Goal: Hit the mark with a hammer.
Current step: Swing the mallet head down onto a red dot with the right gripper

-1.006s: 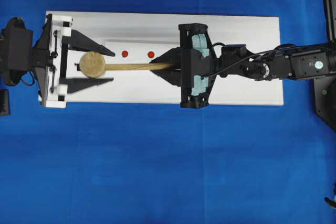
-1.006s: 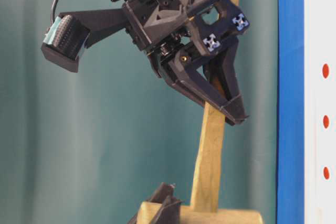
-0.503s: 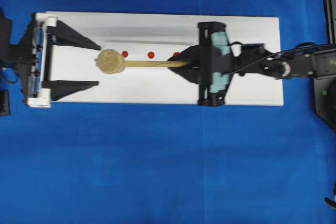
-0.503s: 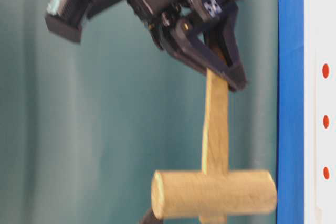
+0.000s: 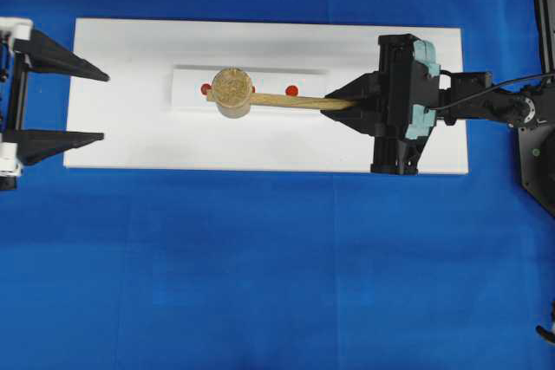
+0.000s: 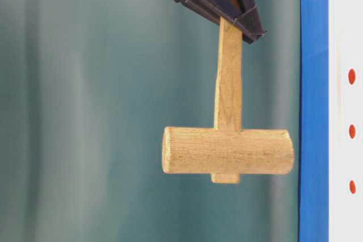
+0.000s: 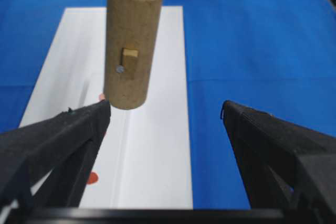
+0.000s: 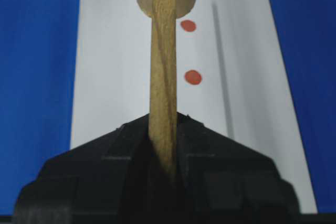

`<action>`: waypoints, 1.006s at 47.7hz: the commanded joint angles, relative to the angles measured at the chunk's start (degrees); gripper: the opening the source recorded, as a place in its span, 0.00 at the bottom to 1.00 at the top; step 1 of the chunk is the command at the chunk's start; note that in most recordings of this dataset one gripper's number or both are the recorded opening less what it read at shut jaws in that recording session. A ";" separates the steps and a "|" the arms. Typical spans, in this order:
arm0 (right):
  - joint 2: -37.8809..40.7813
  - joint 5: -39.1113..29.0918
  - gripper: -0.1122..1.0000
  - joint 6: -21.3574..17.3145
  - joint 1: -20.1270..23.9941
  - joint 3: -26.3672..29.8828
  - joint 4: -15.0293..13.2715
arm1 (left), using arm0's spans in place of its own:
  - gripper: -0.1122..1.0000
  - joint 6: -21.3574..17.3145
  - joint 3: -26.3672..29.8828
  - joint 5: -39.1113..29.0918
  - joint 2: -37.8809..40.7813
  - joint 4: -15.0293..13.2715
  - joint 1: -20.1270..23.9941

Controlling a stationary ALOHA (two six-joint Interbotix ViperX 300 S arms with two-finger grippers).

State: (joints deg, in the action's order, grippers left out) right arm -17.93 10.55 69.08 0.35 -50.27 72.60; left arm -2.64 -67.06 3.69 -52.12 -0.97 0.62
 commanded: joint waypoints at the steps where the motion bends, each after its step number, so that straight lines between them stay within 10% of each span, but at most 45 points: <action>1: -0.79 0.18 0.11 -0.09 0.18 1.23 0.09 | 0.92 0.09 0.18 -0.26 -0.88 -0.09 0.09; 48: 6.68 -4.13 0.11 0.09 -7.56 8.88 0.09 | 0.92 0.18 -0.18 -0.44 -0.53 -0.09 0.53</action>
State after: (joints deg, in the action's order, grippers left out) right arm -11.60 6.77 69.08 -7.12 -44.56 72.69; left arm -2.55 -67.85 2.90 -52.91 -0.97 0.97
